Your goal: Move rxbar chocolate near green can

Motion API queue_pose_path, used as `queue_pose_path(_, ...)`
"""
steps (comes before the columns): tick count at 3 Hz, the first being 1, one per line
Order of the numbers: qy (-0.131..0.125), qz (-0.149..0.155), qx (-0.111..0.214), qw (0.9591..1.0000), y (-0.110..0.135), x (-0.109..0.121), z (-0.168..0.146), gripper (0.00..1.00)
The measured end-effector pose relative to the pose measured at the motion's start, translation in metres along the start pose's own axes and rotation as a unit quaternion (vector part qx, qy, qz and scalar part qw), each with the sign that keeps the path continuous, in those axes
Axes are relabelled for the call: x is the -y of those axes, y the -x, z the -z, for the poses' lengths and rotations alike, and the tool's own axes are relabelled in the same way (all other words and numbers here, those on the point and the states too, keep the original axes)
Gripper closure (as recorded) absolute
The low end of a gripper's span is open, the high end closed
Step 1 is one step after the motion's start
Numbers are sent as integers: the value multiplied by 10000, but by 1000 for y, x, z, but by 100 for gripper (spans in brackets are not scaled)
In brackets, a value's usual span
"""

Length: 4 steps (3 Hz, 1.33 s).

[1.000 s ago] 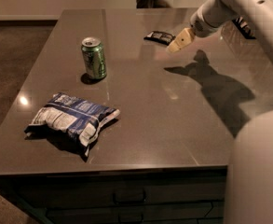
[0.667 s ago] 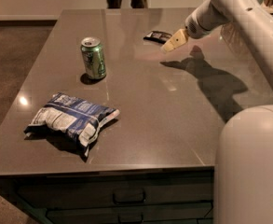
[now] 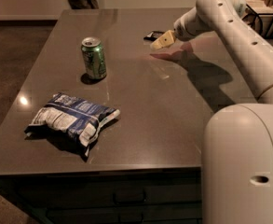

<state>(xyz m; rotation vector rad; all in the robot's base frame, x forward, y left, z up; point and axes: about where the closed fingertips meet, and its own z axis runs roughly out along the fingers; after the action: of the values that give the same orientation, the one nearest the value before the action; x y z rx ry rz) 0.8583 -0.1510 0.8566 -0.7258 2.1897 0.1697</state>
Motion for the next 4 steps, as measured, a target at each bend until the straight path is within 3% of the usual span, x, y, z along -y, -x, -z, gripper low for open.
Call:
queue_pose_path(2,-71,-349,240,9991,16,2,-30,0)
queue_pose_path(3,-38,-525,239,9983,17,2,-36,17)
queue_pose_path(4,8,-675,194,9975,15,2,-41,41)
